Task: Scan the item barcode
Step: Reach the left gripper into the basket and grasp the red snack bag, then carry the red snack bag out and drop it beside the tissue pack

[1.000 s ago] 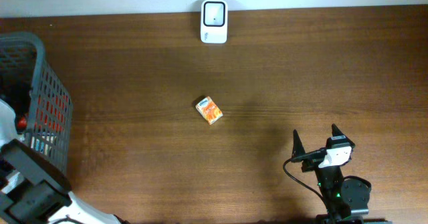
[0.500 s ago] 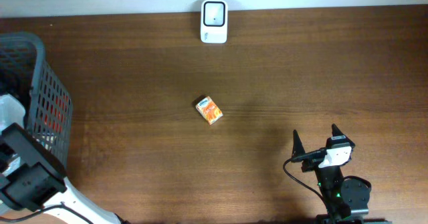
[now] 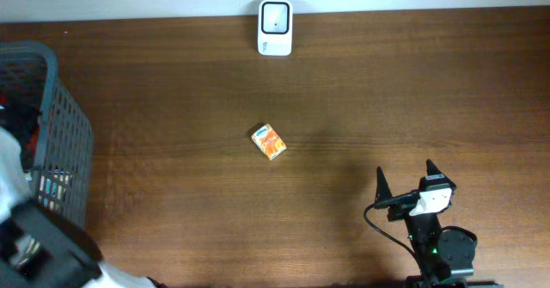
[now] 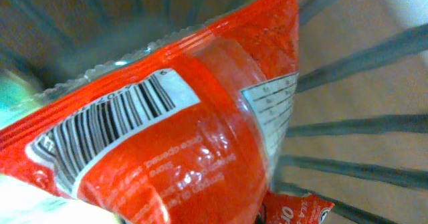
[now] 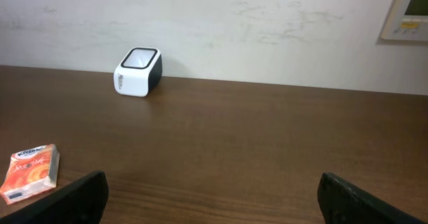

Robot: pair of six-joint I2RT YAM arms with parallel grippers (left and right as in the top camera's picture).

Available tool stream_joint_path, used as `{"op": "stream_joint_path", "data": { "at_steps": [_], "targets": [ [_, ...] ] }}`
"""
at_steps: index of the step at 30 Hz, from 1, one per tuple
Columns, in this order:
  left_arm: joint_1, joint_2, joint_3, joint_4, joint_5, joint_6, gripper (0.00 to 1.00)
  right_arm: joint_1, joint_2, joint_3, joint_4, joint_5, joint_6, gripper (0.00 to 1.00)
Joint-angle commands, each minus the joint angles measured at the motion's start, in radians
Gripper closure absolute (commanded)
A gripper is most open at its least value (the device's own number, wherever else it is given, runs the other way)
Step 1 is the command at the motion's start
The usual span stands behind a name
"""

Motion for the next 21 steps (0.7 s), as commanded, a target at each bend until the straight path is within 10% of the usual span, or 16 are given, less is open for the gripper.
{"op": "stream_joint_path", "data": {
  "at_steps": [1,9,21],
  "targets": [
    [-0.014,-0.330,0.018,0.012,0.024,0.019,1.00,-0.006,-0.006,-0.007,-0.003,0.001,0.012,0.01],
    [-0.385,-0.583,0.017,-0.055,0.102,0.062,1.00,-0.006,-0.006,-0.007,-0.003,0.001,0.012,0.01],
    [-0.942,0.100,-0.011,-0.260,0.235,0.090,0.93,-0.006,-0.006,-0.007,-0.003,0.001,0.012,0.01]
  ]
}}
